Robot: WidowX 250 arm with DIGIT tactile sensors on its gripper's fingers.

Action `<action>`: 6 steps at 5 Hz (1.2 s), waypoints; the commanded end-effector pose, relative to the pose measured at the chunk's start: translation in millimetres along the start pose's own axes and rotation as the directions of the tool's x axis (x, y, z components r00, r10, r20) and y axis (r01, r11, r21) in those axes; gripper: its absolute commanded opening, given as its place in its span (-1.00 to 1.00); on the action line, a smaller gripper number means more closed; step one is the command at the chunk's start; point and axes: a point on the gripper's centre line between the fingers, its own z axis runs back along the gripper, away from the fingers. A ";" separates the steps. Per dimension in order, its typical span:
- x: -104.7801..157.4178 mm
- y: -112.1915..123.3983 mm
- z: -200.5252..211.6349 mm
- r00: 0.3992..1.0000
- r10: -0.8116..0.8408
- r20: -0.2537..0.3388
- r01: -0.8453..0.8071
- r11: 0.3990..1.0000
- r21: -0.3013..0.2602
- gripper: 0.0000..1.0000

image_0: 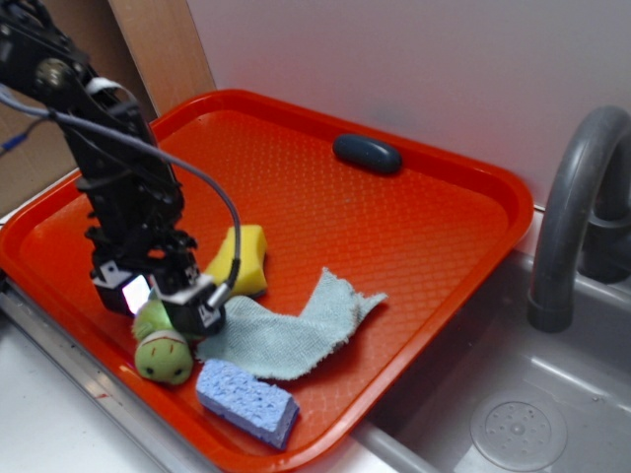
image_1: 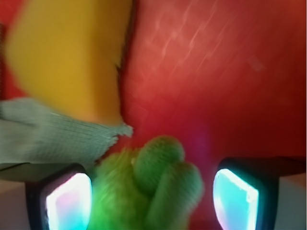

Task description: Grab the green animal.

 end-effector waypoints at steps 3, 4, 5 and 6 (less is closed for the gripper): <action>-7.3 -11.9 27.7 0.998 -0.046 0.038 0.046 0.999 0.007 -1.00; 6.4 3.3 70.1 0.975 -0.162 0.153 0.162 0.987 0.015 -1.00; 17.4 17.1 112.1 0.948 -0.226 0.223 0.220 0.974 0.052 -1.00; 24.9 38.0 150.8 0.936 -0.219 0.275 0.200 0.975 0.096 -1.00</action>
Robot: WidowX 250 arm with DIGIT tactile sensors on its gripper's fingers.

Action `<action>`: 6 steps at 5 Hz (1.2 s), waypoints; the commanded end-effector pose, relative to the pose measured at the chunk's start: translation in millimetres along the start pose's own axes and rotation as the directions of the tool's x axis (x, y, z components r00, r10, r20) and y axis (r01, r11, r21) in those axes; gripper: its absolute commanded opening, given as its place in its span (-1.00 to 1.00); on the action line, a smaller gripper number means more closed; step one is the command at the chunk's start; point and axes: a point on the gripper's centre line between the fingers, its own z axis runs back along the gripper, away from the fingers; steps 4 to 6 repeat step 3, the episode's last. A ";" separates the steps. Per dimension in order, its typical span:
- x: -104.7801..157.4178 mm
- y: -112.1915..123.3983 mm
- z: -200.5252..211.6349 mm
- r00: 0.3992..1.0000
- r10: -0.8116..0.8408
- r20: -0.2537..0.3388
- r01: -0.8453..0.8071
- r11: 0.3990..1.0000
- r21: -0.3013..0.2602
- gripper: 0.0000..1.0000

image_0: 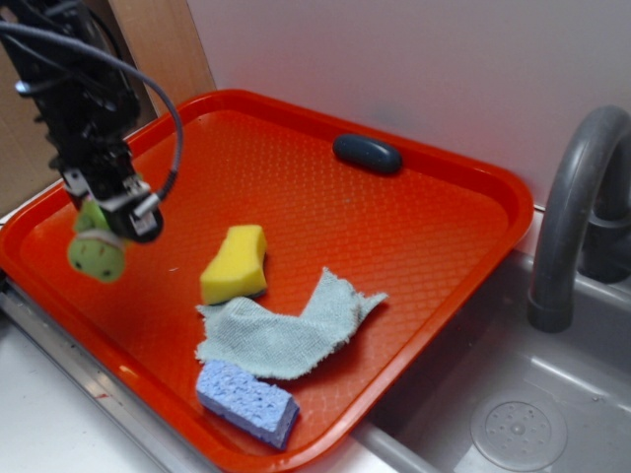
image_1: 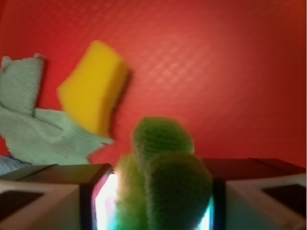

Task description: Grab the green animal.

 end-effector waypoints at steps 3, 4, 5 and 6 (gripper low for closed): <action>8.6 42.8 112.7 0.975 0.052 0.217 -0.067 0.996 0.060 -1.00; 8.6 42.8 112.7 0.975 0.052 0.217 -0.067 0.996 0.060 -1.00; 8.6 42.8 112.7 0.975 0.052 0.217 -0.067 0.996 0.060 -1.00; 8.6 42.8 112.7 0.975 0.052 0.217 -0.067 0.996 0.060 -1.00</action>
